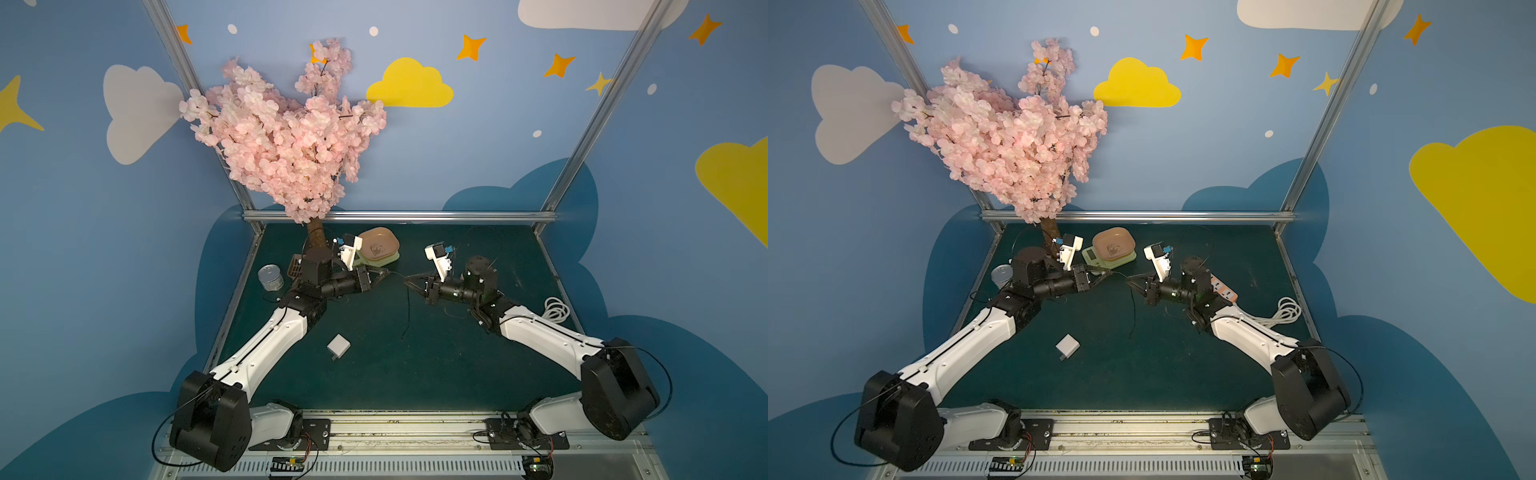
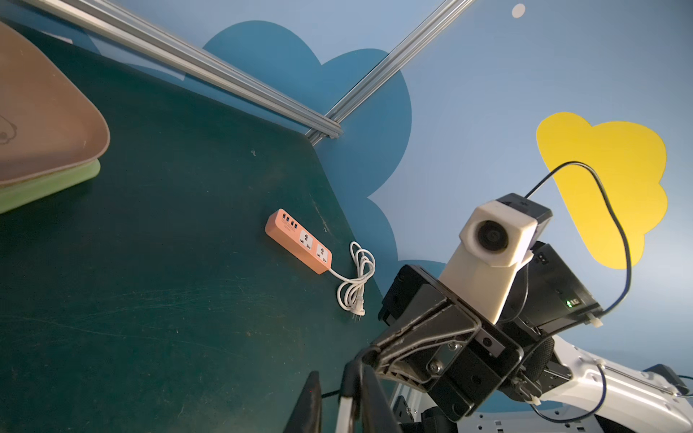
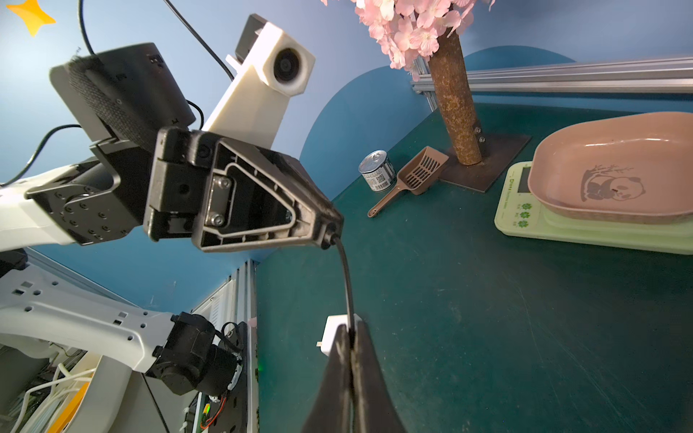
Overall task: Charge the electronic scale
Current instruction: Pick up the charging cable from the center of the board.
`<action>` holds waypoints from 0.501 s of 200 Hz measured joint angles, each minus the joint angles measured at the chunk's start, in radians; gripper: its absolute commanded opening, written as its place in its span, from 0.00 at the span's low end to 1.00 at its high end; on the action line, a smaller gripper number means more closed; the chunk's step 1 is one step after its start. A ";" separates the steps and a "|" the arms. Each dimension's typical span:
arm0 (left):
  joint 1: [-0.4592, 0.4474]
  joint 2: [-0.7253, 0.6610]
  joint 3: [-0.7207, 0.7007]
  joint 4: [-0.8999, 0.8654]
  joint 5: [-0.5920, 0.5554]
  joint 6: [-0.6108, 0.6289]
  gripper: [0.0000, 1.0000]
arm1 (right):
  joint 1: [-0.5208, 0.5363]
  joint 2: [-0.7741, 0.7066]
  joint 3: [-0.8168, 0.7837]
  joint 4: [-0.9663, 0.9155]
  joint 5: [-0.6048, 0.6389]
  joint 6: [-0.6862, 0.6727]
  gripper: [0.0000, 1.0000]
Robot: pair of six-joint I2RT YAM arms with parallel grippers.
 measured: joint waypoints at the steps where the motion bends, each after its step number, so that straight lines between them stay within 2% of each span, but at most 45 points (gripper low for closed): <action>1: 0.000 0.000 0.000 0.000 0.000 -0.001 0.16 | 0.000 0.000 0.000 0.000 0.000 0.000 0.00; 26: 0.000 -0.008 0.000 0.003 0.002 -0.001 0.11 | 0.001 0.000 0.000 0.000 -0.008 -0.005 0.00; 100: -0.002 -0.008 0.000 0.005 0.005 -0.003 0.07 | 0.001 -0.002 0.000 0.000 -0.019 -0.019 0.00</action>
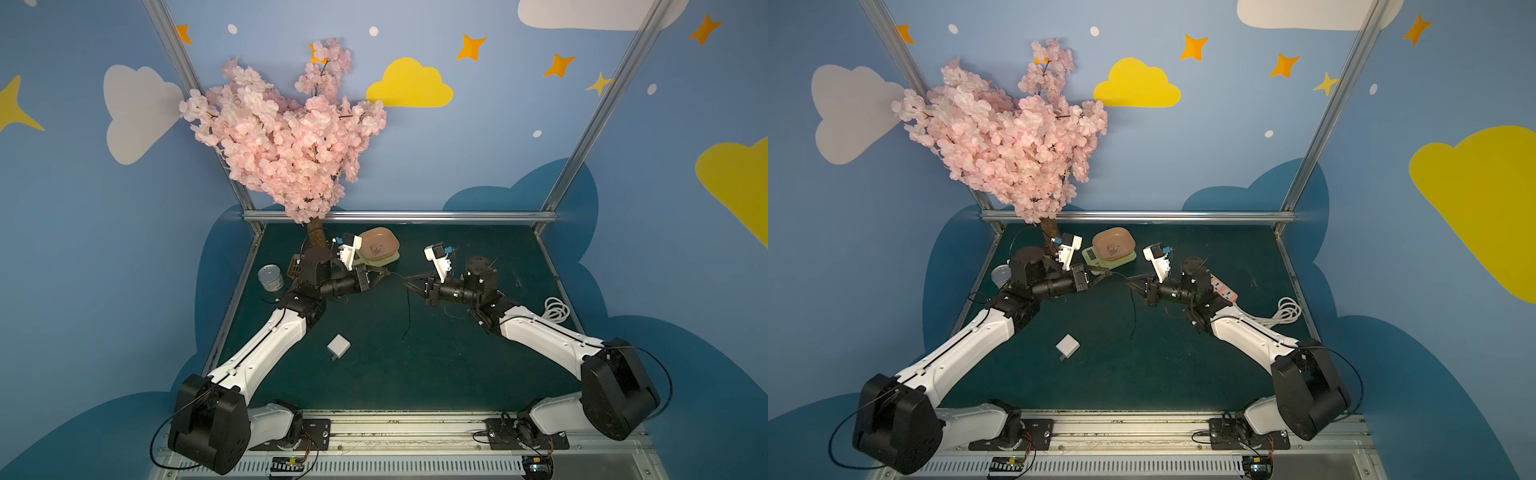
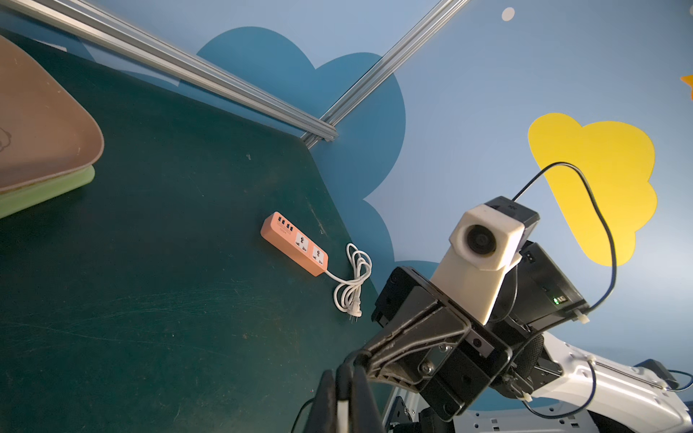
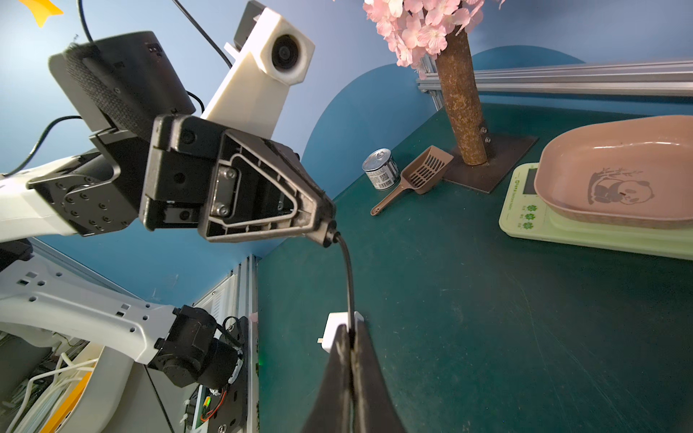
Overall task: Charge the electronic scale
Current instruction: Pick up the charging cable from the center of the board.
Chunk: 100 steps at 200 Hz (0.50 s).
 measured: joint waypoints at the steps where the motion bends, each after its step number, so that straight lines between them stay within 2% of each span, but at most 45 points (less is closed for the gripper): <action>1: 0.000 0.000 0.000 0.000 0.000 0.000 0.07 | 0.000 0.000 0.000 0.000 0.000 0.000 0.00; 15: 0.000 0.000 0.000 0.007 0.007 0.001 0.07 | 0.000 -0.002 0.000 -0.001 -0.014 -0.004 0.05; 46: 0.000 0.000 0.000 0.036 0.049 0.014 0.08 | -0.022 -0.030 0.000 -0.005 -0.081 -0.008 0.29; 100: -0.018 0.018 -0.003 0.134 0.172 0.088 0.10 | -0.054 -0.103 0.016 -0.121 -0.200 -0.076 0.37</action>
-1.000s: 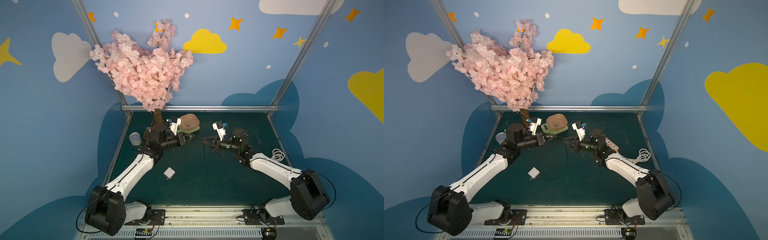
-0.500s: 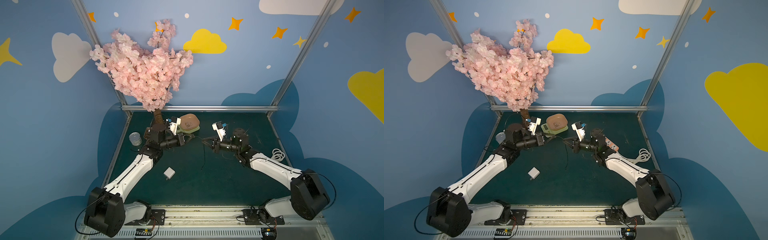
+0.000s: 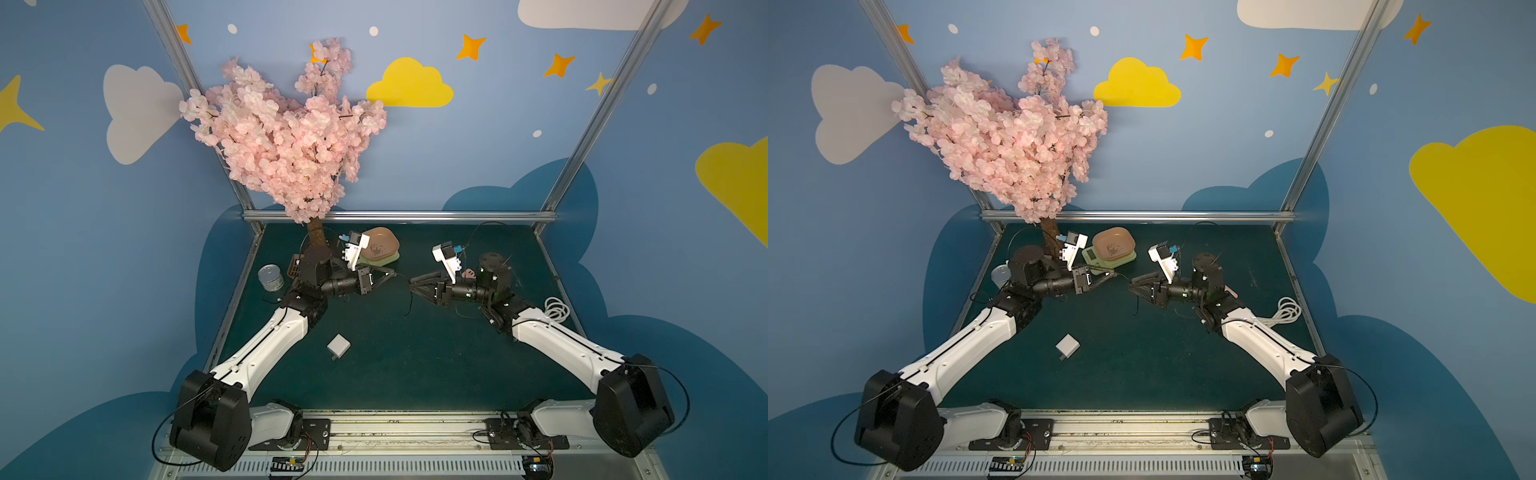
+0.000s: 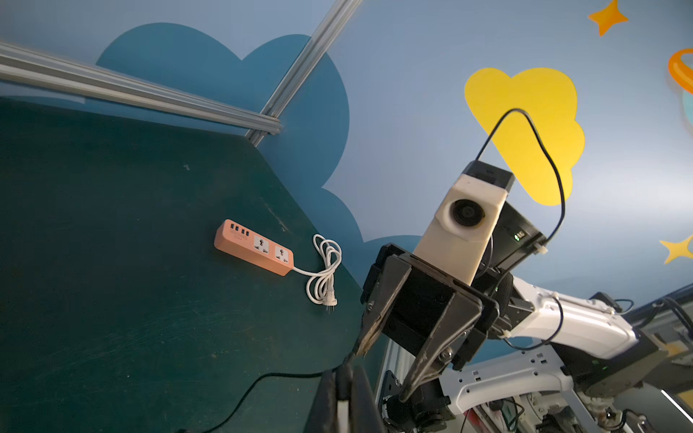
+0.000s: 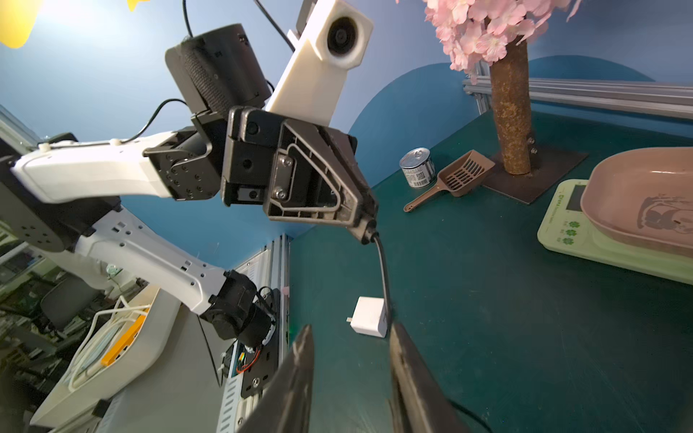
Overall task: Charge the electronic scale
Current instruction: Pick up the charging cable from the center of the board.
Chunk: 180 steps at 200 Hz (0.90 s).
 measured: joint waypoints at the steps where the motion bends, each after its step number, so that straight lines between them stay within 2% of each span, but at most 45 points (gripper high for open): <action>1: -0.001 0.000 0.000 0.001 0.001 0.002 0.10 | 0.000 -0.002 0.000 -0.003 -0.002 -0.002 0.37; 36: -0.040 0.000 -0.013 0.060 0.063 0.051 0.10 | -0.002 -0.036 0.003 -0.058 -0.031 -0.027 0.40; 83: -0.062 0.014 -0.042 0.170 0.137 0.058 0.11 | -0.002 -0.041 0.019 -0.100 -0.066 -0.029 0.40; 142: -0.089 0.020 -0.042 0.225 0.171 0.069 0.11 | -0.015 -0.116 0.021 -0.151 -0.058 -0.045 0.41; 180: -0.106 0.030 -0.042 0.242 0.179 0.073 0.11 | -0.016 -0.128 0.021 -0.150 -0.070 -0.036 0.28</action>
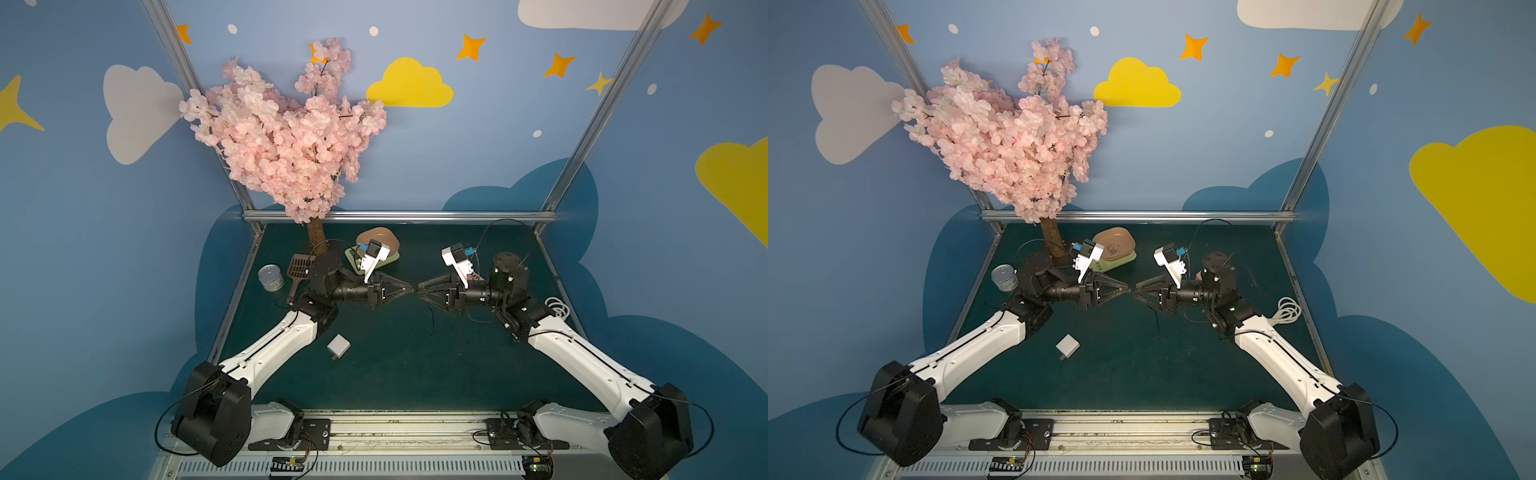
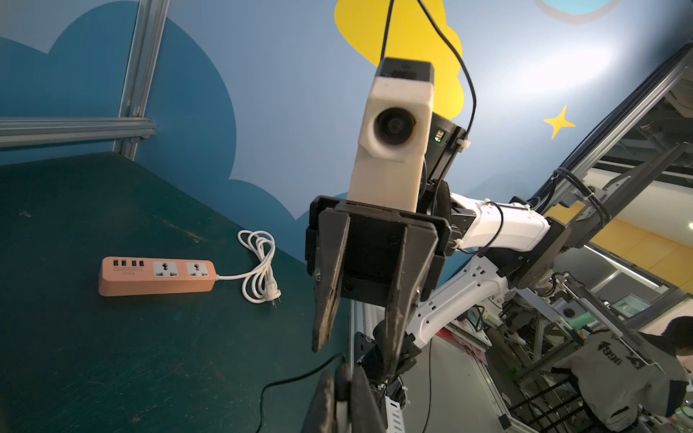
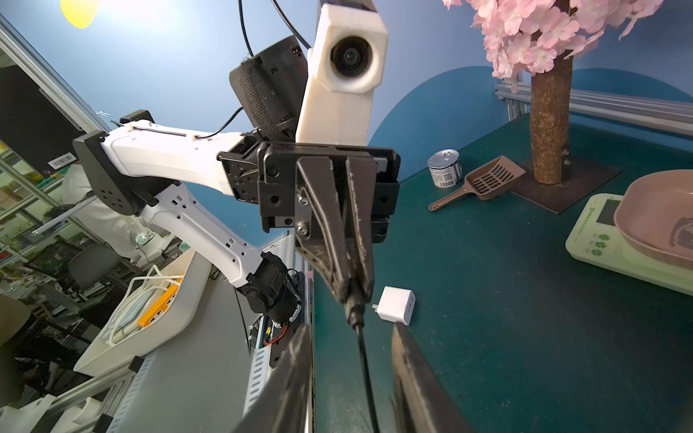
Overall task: Charge the electronic scale
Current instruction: Pick up the charging cable from the center of the board.
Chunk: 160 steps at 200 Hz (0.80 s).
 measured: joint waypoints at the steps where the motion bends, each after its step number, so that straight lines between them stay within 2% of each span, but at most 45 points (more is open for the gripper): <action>1: 0.000 0.000 0.000 0.000 0.000 0.000 0.11 | 0.000 0.000 0.000 0.000 0.000 0.002 0.28; 28: -0.010 0.006 0.000 0.006 0.001 0.000 0.11 | 0.000 0.003 0.000 0.016 -0.017 0.016 0.22; 61: -0.017 0.006 0.000 0.018 0.001 -0.001 0.11 | 0.000 0.004 0.000 0.035 -0.030 0.028 0.21; 75: -0.017 0.006 0.000 0.024 0.001 -0.002 0.11 | 0.000 0.004 0.000 0.040 -0.034 0.030 0.21; 100: -0.019 0.008 0.000 0.043 0.000 -0.005 0.11 | 0.000 0.009 0.000 0.047 -0.035 0.031 0.27; 128: -0.020 0.015 0.000 0.064 0.000 -0.016 0.11 | 0.000 0.023 0.000 0.053 -0.035 0.034 0.28; 160: -0.022 0.031 0.000 0.073 0.000 -0.027 0.11 | 0.000 0.039 0.000 0.062 -0.036 0.042 0.19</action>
